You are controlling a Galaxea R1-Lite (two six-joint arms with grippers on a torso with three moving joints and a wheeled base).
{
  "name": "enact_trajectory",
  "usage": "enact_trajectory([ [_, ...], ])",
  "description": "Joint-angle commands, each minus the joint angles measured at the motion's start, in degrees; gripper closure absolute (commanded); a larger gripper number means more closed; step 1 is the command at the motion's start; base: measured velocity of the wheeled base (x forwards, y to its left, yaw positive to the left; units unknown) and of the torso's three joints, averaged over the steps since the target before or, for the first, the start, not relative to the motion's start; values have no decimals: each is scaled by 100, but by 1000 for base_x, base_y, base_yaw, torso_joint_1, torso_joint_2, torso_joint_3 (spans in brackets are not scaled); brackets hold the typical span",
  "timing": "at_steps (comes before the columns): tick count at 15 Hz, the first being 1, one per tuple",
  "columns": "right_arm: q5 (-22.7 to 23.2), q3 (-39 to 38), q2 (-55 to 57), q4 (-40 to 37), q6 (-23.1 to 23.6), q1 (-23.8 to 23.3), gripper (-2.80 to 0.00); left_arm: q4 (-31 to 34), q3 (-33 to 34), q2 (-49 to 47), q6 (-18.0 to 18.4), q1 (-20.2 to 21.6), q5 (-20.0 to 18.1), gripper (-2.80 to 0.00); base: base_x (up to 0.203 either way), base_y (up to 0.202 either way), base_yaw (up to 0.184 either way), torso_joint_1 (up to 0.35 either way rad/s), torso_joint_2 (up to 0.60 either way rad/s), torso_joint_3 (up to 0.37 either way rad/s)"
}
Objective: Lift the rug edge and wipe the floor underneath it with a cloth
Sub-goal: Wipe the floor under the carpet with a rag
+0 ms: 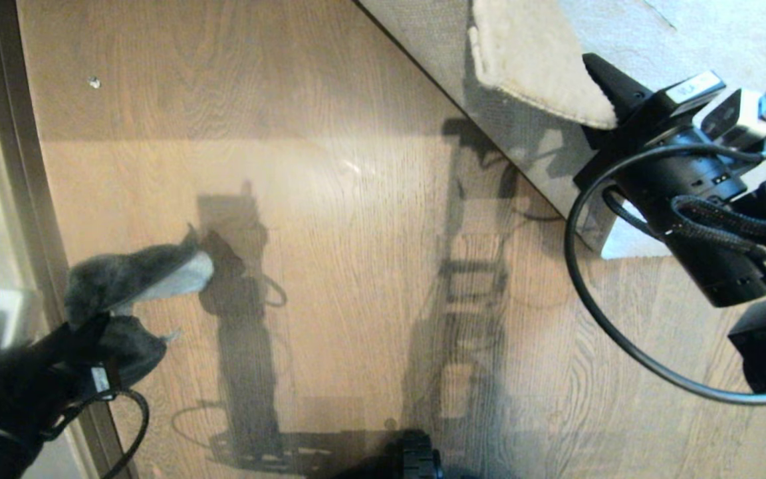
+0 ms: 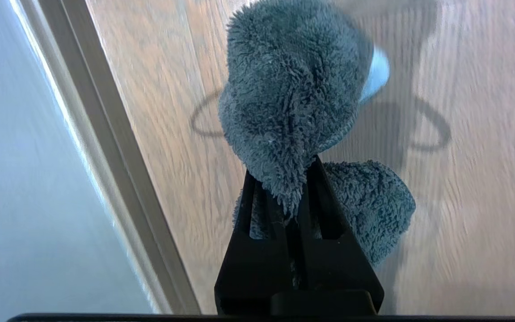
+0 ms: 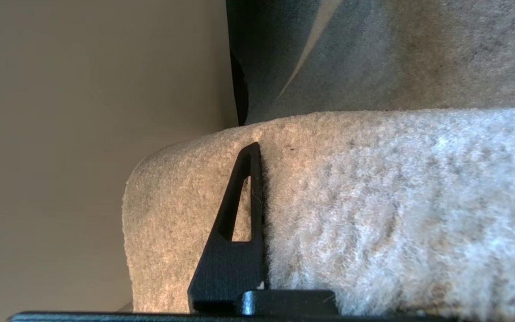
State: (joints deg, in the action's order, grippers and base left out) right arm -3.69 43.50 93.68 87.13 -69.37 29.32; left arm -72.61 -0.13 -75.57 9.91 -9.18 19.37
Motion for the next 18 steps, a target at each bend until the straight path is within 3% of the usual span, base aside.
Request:
enact_trajectory([
  [1, -17, -8, -19, 261, -32, 4, 0, 784, 7, 946, 4, -101, -27, 0, 0, 0, 0, 0, 0, 0],
  [6, -17, -131, -78, 261, -41, 4, 0, 4002, 3, 3889, 5, -418, -441, 0, 0, 0, 0, 0, 0, 0],
  [9, -9, -201, -97, 261, -41, 4, 0, 5802, -95, 5714, 15, -485, -928, 0, 0, 0, 0, 0, 0, 0],
  [11, -9, -201, -101, 270, -41, 4, 0, 6807, -114, 6053, 16, -522, -1533, 0, 0, 0, 0, 0, 0, 0],
  [12, -9, -201, -105, 265, -41, 4, 0, 7135, -93, 5989, -1, -537, -2076, 0, 0, 0, 0, 0, 0, 0],
  [13, -9, -192, -113, 270, -41, 4, 0, 7314, -83, 5940, -33, -549, -2253, 0, 0, 0, 0, 0, 0, 0],
  [14, -9, -192, -114, 270, -41, 4, 0, 7306, -83, 5940, -86, -549, -2253, 0, 0, 0, 0, 0, 0, 0],
  [17, -9, -207, -133, 261, -24, 4, 0, 7296, -21, 5941, -1010, -549, -1999, 0, 0, 0, 0, 0, 0, 0],
  [18, -9, -202, -157, 269, -24, 4, 0, 7288, -13, 5942, -1167, -549, -1928, 0, 0, 0, 0, 0, 0, 0],
])
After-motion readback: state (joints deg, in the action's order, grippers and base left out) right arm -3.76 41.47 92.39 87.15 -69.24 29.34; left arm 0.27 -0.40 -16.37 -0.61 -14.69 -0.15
